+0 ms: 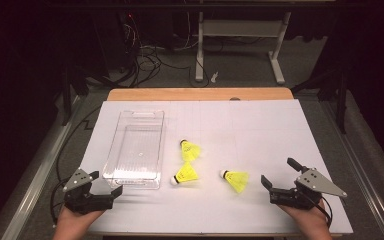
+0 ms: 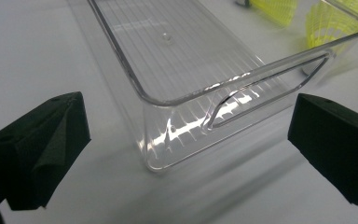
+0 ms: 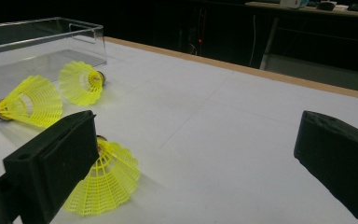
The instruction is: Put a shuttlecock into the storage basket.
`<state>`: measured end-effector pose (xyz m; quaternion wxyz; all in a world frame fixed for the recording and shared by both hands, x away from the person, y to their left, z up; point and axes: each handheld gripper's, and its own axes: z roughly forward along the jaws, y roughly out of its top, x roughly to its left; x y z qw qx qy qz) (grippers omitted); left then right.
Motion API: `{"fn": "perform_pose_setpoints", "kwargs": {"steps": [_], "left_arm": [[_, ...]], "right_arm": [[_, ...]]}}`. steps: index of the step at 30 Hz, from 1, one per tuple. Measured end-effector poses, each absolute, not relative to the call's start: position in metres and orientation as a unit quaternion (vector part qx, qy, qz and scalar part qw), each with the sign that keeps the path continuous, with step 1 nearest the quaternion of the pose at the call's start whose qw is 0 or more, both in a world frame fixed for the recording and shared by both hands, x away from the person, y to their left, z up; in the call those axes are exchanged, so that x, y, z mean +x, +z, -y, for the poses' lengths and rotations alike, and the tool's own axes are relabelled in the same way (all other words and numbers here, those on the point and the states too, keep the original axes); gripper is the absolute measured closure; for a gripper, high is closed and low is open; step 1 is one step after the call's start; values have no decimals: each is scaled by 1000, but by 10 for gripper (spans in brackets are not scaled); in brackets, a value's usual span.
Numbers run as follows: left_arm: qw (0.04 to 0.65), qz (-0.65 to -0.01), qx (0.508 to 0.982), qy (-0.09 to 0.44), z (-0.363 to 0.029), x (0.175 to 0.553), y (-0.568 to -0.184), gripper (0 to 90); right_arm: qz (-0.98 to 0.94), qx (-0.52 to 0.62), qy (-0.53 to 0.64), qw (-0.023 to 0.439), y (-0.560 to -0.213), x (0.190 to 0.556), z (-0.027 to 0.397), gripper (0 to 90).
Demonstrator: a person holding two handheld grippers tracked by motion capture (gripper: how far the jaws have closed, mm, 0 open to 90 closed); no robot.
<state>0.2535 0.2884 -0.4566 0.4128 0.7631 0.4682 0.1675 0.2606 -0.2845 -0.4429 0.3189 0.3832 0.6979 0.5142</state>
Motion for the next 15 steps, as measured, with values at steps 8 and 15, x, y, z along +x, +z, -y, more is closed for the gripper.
{"fn": "perform_pose_setpoints", "kwargs": {"steps": [8,15], "left_arm": [[391,-479,773,141,-288,257,-461,2],[360,-481,787,142,-283,257,-462,2]], "right_arm": [[-698,386,512,319,-443,260,284,1],[-699,385,512,318,-443,261,284,1]]}}
